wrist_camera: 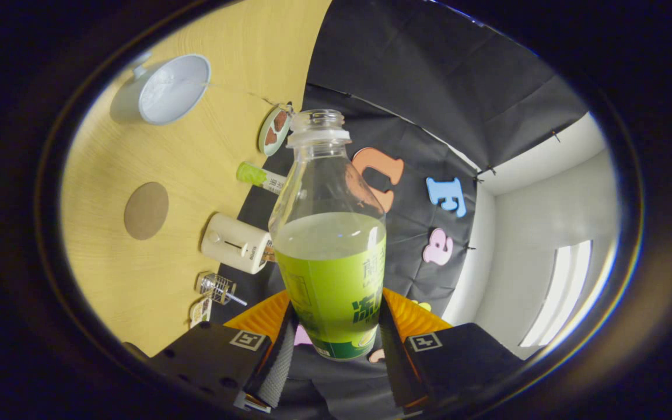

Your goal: Take the bottle from table, then pour the juice into the cup, finally place the bottle on the coaster

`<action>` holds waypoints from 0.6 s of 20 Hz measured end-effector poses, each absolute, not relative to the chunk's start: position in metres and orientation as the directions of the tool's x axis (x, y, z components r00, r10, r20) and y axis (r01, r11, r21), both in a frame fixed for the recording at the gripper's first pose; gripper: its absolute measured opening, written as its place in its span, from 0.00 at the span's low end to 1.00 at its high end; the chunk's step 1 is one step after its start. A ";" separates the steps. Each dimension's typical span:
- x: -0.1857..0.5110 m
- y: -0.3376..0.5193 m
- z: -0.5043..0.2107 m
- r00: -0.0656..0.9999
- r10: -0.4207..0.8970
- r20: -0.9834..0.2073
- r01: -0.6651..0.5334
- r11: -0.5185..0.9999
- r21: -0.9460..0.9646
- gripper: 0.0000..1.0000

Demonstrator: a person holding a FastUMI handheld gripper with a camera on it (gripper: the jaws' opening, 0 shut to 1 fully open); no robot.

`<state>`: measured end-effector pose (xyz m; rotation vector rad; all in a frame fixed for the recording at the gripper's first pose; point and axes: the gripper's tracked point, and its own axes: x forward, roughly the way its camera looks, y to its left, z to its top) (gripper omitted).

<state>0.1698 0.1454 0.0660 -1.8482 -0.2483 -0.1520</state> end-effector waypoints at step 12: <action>0.170 0.143 0.106 0.956 0.088 0.281 0.294 -0.287 -0.912 0.74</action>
